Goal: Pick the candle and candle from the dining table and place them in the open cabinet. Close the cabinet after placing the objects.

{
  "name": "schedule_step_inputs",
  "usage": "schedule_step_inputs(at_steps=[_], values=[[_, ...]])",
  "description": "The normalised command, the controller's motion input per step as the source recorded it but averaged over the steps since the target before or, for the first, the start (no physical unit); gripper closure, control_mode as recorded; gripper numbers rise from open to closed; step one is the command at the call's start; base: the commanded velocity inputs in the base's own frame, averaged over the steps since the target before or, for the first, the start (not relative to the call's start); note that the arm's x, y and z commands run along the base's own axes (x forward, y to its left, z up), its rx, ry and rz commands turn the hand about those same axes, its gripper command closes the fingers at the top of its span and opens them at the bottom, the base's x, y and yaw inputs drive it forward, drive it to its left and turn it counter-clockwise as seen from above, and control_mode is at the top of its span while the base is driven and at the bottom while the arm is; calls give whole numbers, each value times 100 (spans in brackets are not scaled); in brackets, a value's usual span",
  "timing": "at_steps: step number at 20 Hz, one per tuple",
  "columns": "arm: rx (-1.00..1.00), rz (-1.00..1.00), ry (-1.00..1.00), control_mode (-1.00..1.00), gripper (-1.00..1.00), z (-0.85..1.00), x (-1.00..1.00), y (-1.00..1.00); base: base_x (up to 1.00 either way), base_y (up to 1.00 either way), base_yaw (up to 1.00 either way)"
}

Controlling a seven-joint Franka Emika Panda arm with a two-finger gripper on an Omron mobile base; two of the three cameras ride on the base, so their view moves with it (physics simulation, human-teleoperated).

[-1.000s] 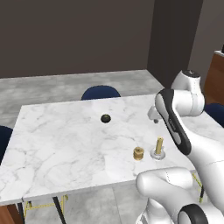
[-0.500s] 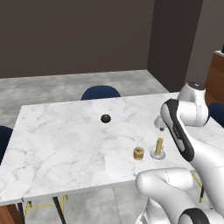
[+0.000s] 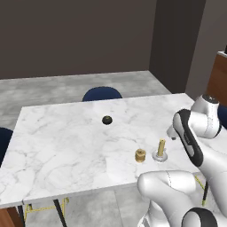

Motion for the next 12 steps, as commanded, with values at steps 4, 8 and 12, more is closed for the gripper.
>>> schedule_step_inputs(at_steps=[4, 8, 12], values=[[2, 8, 0, -100, -100, -29, 0, -35, 0, 0, 0], [3, 13, 0, -100, -100, -28, 0, -29, 0, 0, 0], [4, 15, -2, -100, -100, -23, 0, -22, 0, 0, 0]])
